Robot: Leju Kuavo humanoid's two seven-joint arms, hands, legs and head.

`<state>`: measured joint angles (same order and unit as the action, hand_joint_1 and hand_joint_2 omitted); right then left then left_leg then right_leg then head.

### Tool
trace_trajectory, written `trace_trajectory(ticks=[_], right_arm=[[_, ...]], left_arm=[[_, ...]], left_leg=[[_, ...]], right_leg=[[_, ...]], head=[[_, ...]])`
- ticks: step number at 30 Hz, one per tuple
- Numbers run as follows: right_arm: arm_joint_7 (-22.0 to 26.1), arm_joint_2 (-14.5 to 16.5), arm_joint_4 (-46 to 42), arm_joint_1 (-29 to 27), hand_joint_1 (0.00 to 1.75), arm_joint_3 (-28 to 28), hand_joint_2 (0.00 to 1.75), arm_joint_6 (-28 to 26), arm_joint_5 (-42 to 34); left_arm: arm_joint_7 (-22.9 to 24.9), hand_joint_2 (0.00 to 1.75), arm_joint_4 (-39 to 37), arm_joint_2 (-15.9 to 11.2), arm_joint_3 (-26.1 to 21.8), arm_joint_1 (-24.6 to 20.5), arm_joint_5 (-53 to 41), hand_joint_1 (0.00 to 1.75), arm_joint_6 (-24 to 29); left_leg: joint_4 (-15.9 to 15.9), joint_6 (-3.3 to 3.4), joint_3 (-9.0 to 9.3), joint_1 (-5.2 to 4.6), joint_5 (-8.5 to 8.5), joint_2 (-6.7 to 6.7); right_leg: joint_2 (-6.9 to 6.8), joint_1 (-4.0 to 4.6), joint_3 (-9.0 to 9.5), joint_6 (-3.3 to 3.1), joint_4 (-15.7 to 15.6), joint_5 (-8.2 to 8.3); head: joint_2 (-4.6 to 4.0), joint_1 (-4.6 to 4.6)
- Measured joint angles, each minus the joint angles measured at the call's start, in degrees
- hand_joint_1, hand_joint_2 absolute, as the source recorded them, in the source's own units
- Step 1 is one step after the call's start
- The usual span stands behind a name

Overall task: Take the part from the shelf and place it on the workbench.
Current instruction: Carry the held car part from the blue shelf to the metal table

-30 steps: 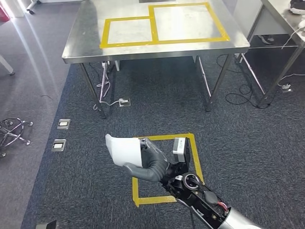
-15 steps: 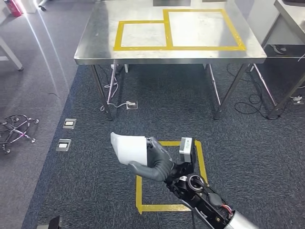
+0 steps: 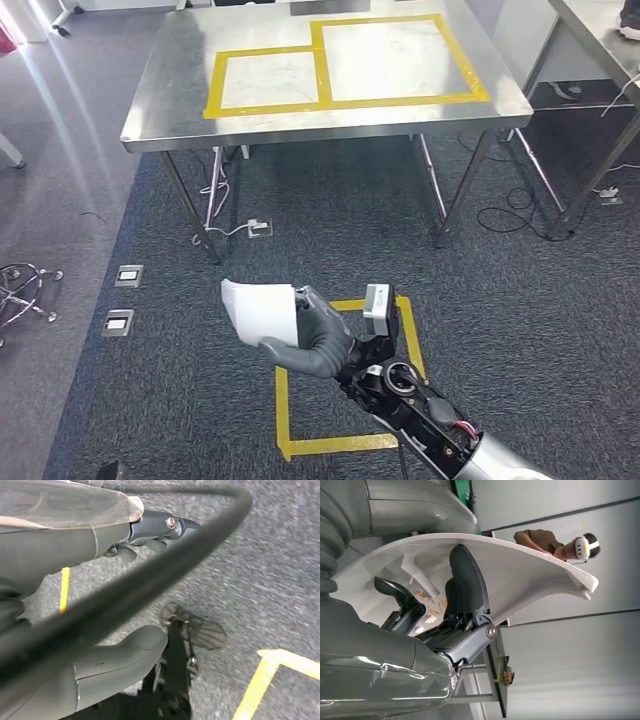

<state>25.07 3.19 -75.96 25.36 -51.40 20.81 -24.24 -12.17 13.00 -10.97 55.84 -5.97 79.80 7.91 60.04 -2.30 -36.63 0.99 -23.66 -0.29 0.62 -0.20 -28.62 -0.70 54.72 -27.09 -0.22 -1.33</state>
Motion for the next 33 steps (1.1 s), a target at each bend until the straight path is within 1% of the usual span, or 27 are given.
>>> trace_trajectory(ticks=[1, 2, 5, 6, 7, 9, 10, 11, 12, 13, 14, 15, 16, 18, 20, 21, 22, 23, 24, 25, 26, 27, 28, 29, 30, 31, 33], right_arm=[[0.0, 0.0, 0.0, 0.0, 1.75, 0.0, 1.75, 0.0, 0.0], [0.0, 0.0, 0.0, 0.0, 1.75, 0.0, 1.75, 0.0, 0.0], [0.0, 0.0, -0.1, 0.0, 1.75, 0.0, 1.75, 0.0, 0.0], [0.0, 0.0, -0.1, 0.1, 1.75, 0.0, 1.75, 0.0, 0.0], [0.0, 0.0, -0.1, 0.1, 1.75, 0.0, 1.75, 0.0, 0.0], [0.0, 0.0, -0.1, 0.0, 1.75, 0.0, 1.75, 0.0, 0.0], [0.0, 0.0, -0.1, -0.2, 1.75, 0.0, 1.75, 0.0, 0.0], [0.0, -0.1, -0.1, -0.3, 1.75, 0.0, 1.75, 0.0, 0.0], [0.0, -0.1, -0.1, -0.4, 1.75, 0.0, 1.75, 0.0, 0.0], [0.0, -0.1, -0.1, -0.4, 1.75, 0.0, 1.75, 0.0, 0.0], [0.0, -0.1, -0.1, -0.4, 1.75, 0.0, 1.75, 0.0, 0.0], [0.0, -0.1, -0.1, -0.4, 1.75, 0.0, 1.75, 0.0, 0.0], [0.0, -0.1, -0.1, -0.3, 1.75, 0.0, 1.75, -0.1, 0.0], [0.0, -0.1, -0.1, -0.3, 1.75, 0.0, 1.75, -0.1, 0.0], [0.0, -0.1, -0.1, -0.3, 1.75, 0.1, 1.75, -0.1, 0.0], [0.0, -0.1, -0.1, -0.3, 1.75, 0.1, 1.75, -0.1, 0.0], [0.0, -0.1, -0.2, -0.2, 1.75, 0.1, 1.75, -0.1, 0.0], [0.0, -0.1, -0.1, -0.2, 1.75, 0.1, 1.75, -0.1, 0.0], [0.0, -0.1, -0.1, -0.2, 1.75, 0.1, 1.75, -0.1, 0.0], [0.0, -0.1, -0.1, -0.3, 1.75, 0.1, 1.75, -0.1, 0.0], [0.0, -0.1, -0.1, -0.4, 1.75, 0.0, 1.75, -0.1, 0.0], [0.0, -0.1, -0.1, -0.4, 1.75, 0.0, 1.75, -0.1, 0.0], [0.0, -0.1, -0.1, -0.4, 1.75, 0.0, 1.75, -0.1, 0.0], [0.0, -0.1, -0.1, -0.4, 1.75, 0.0, 1.75, -0.1, 0.0], [0.0, -0.1, -0.1, -0.4, 1.75, 0.1, 1.75, -0.1, 0.0], [0.0, -0.1, -0.1, -0.4, 1.75, 0.1, 1.75, -0.1, 0.0], [0.0, -0.1, -0.1, -0.3, 1.75, 0.1, 1.75, -0.3, 0.0]], left_arm=[[0.0, 1.75, 0.0, 0.0, 0.0, 0.0, 0.0, 0.0, 0.0], [0.0, 1.75, 0.0, 0.0, 0.0, -0.1, 0.0, 0.0, 0.0], [0.0, 1.75, 0.0, 0.0, 0.0, -0.1, 0.0, 0.0, 0.0], [0.0, 1.75, 0.0, 0.0, 0.0, -0.1, 0.0, 0.0, 0.0], [0.0, 1.75, 0.0, 0.1, 0.0, -0.1, 0.0, 0.0, 0.0], [0.0, 1.75, 0.0, 0.1, 0.0, -0.1, 0.0, 0.0, 0.0], [0.0, 1.75, 0.0, 0.1, 0.0, -0.1, -0.1, 0.0, 0.0], [0.0, 1.75, 0.0, 0.0, 0.0, 0.0, -0.1, 0.0, 0.0], [0.0, 1.75, 0.0, 0.0, 0.0, 0.0, -0.1, 0.0, 0.0], [0.0, 1.75, 0.0, 0.1, 0.0, 0.0, -0.1, 0.0, 0.0], [0.0, 1.75, 0.0, 0.1, 0.0, 0.0, -0.1, 0.0, 0.0], [0.0, 1.75, 0.0, 0.1, 0.0, 0.0, -0.1, 0.0, 0.0], [0.0, 1.75, 0.0, 0.2, 0.0, 0.0, -0.2, 0.0, 0.0], [0.0, 1.75, 0.0, 0.2, 0.0, -0.1, -0.2, 0.0, 0.0], [0.0, 1.75, 0.0, 0.2, 0.0, -0.1, -0.2, 0.0, 0.0], [0.0, 1.75, 0.0, 0.2, 0.0, -0.2, -0.2, 0.0, 0.0], [0.0, 1.75, 0.0, 0.2, 0.0, -0.2, -0.2, 0.0, 0.0], [0.0, 1.75, 0.0, 0.2, 0.0, -0.3, -0.2, 0.0, 0.0], [0.0, 1.75, 0.0, 0.2, 0.0, -0.2, -0.3, 0.0, 0.0], [0.0, 1.75, 0.0, 0.2, 0.0, -0.2, -0.3, 0.0, 0.0], [0.0, 1.75, 0.0, 0.2, 0.0, -0.1, -0.3, 0.0, 0.0], [0.0, 1.75, 0.0, 0.1, 0.0, 0.0, -0.3, 0.0, 0.0], [0.0, 1.75, 0.0, 0.1, 0.0, 0.0, -0.3, 0.0, 0.0], [0.0, 1.75, 0.0, 0.0, 0.0, 0.0, -0.3, 0.0, 0.0], [0.0, 1.75, 0.0, 0.0, 0.0, 0.0, -0.3, 0.0, 0.0], [0.0, 1.75, 0.0, 0.0, 0.0, 0.0, -0.3, 0.0, 0.0], [0.0, 1.75, 0.0, 0.0, 0.0, -0.1, -0.5, 0.0, 0.0]], left_leg=[[-2.9, 0.33, 1.12, -0.1, 1.04, 0.01], [-4.3, 0.67, 1.71, -0.23, 1.13, 0.0], [-4.9, 1.65, 2.33, -0.15, 0.43, -0.06], [-5.1, 2.01, 2.71, -0.01, 0.25, -0.02], [-5.2, 2.37, 3.18, 0.14, 0.03, 0.04], [-5.3, 2.9, 4.0, 0.08, -0.63, 0.1], [-5.3, 2.98, 4.42, 0.05, -0.98, 0.08], [-5.3, 2.96, 4.9, 0.04, -1.37, 0.02], [-5.3, 2.88, 5.48, 0.06, -1.78, -0.06], [-5.3, 2.74, 6.16, 0.09, -2.23, -0.15], [-5.3, 2.55, 6.79, 0.11, -2.73, -0.22], [-5.2, 2.28, 7.29, 0.04, -3.17, -0.28], [-5.2, 2.01, 7.53, -0.04, -3.49, -0.3], [-5.2, 1.42, 7.58, -0.16, -3.73, -0.24], [-5.0, 0.75, 7.67, -0.02, -4.13, -0.09], [-3.9, 0.43, 7.26, 0.04, -4.79, -0.03], [-1.5, 0.18, 6.08, 0.07, -5.89, -0.01], [2.2, 0.02, 4.03, 0.09, -7.25, 0.01], [6.4, -0.12, 1.43, 0.09, -8.54, 0.01], [9.8, -0.25, -0.98, 0.1, -9.17, 0.01], [11.5, -0.33, -2.59, 0.12, -8.72, 0.01], [10.7, -0.36, -3.01, 0.14, -7.04, 0.02], [7.7, -0.33, -2.3, 0.17, -4.48, 0.03], [3.6, -0.23, -0.97, 0.19, -1.8, 0.06], [-0.1, -0.11, 0.49, 0.13, 0.06, 0.08], [-2.8, 0.13, 1.62, 0.06, 0.95, 0.08], [-4.5, 0.78, 2.6, -0.19, 0.44, 0.0]], right_leg=[[0.04, 0.12, 0.23, 0.27, 0.0, -0.38], [0.07, 0.22, 0.32, 0.54, 0.0, -0.69], [0.05, 0.26, 0.53, 1.37, 0.1, -1.48], [-0.01, 0.23, 0.05, 1.66, 1.4, -2.25], [-0.07, 0.18, -1.13, 1.95, 4.0, -3.52], [-0.16, -0.04, -5.46, 2.37, 12.4, -6.63], [-0.18, -0.15, -7.68, 2.52, 16.1, -7.46], [-0.19, -0.25, -9.11, 2.6, 17.8, -7.1], [-0.21, -0.33, -9.43, 2.61, 17.2, -5.54], [-0.22, -0.38, -8.61, 2.53, 14.1, -2.89], [-0.23, -0.39, -7.21, 2.36, 9.9, -0.09], [-0.23, -0.28, -5.69, 2.15, 6.1, 1.9], [-0.22, -0.19, -4.44, 1.84, 3.2, 2.9], [-0.1, 0.07, -3.46, 1.27, 1.5, 2.6], [0.05, -0.05, -2.91, 0.7, 0.8, 2.38], [0.05, -0.16, -2.54, 0.41, 0.4, 2.32], [-0.04, -0.28, -2.14, 0.16, 0.1, 2.26], [-0.14, -0.3, -1.89, -0.06, -0.1, 2.11], [-0.22, -0.28, -1.72, -0.26, -0.1, 1.91], [-0.26, -0.26, -1.51, -0.4, -0.1, 1.69], [-0.23, -0.25, -1.23, -0.47, -0.1, 1.42], [-0.18, -0.26, -0.86, -0.46, -0.1, 1.11], [-0.12, -0.27, -0.37, -0.37, -0.1, 0.75], [-0.09, -0.28, 0.09, -0.19, -0.1, 0.35], [-0.06, -0.16, 0.3, 0.05, -0.1, -0.07], [-0.02, -0.04, 0.45, 0.34, -0.1, -0.47], [0.05, 0.15, 0.6, 0.98, -0.2, -1.14]], head=[[0.0, -0.21], [0.0, -0.25], [0.0, 0.11], [0.0, 0.32], [0.0, 0.62], [0.0, 1.32], [0.0, 1.57], [0.0, 1.77], [0.0, 1.96], [0.0, 2.2], [0.0, 2.49], [0.0, 2.78], [0.0, 3.04], [0.0, 3.08], [0.0, 2.81], [0.0, 2.55], [0.0, 2.19], [0.0, 1.77], [0.0, 1.37], [0.0, 1.07], [0.0, 0.86], [0.0, 0.6], [0.0, 0.32], [0.0, 0.02], [0.0, -0.24], [0.0, -0.42], [0.0, -0.35]])
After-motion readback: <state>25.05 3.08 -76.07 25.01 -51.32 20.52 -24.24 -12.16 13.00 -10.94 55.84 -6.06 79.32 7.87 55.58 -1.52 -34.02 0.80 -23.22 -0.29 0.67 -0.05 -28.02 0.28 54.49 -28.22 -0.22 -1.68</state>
